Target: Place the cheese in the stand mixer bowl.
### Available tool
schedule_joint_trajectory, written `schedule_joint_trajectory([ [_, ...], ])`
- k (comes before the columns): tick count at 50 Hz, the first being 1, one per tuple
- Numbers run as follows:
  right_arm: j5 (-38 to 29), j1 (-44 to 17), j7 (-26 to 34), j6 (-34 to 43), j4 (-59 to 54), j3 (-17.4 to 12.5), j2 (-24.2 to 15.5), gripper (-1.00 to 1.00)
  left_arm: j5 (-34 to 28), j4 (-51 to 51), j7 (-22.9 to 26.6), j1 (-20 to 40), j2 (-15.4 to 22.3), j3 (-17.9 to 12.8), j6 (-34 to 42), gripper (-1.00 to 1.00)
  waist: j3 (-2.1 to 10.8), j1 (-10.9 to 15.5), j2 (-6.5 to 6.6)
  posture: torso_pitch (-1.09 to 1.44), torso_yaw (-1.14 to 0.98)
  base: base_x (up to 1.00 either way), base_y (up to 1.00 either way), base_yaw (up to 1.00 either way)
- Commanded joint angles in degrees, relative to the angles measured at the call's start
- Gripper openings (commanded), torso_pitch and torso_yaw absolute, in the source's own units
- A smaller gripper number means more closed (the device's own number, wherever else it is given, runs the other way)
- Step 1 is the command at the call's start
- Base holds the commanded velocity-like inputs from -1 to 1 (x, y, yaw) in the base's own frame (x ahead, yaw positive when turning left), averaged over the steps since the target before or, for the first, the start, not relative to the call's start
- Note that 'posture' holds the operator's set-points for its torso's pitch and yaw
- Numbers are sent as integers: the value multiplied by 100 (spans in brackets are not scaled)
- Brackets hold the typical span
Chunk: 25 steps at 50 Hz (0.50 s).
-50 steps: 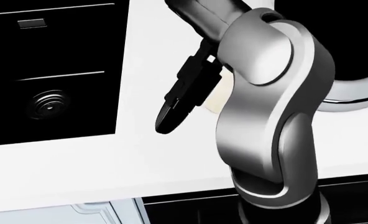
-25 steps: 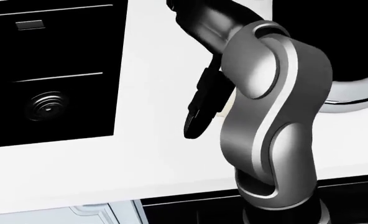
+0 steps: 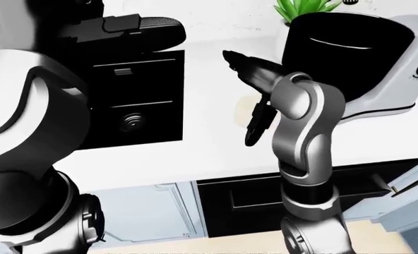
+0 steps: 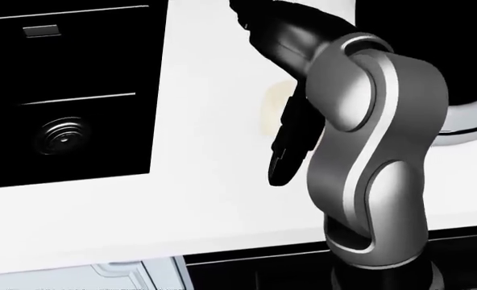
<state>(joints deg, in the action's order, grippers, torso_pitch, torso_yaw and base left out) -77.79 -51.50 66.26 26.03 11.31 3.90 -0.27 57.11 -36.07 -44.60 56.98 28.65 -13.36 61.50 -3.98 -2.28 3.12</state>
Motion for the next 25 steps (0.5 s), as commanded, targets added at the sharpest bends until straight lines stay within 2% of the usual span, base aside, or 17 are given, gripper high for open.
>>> schedule_joint_trajectory([
  [1,-63,-220,-18,-83,191,-25,-47,100,-68,-42,27,153,50,-64,-132,100,158,-2,9,0,0,0,0,0],
  [25,-210,-128,-8,-542,-27,-82,-173,100,-206,-51,122,150,-41,-76,-85,100,166,17,-20,0,0,0,0,0],
])
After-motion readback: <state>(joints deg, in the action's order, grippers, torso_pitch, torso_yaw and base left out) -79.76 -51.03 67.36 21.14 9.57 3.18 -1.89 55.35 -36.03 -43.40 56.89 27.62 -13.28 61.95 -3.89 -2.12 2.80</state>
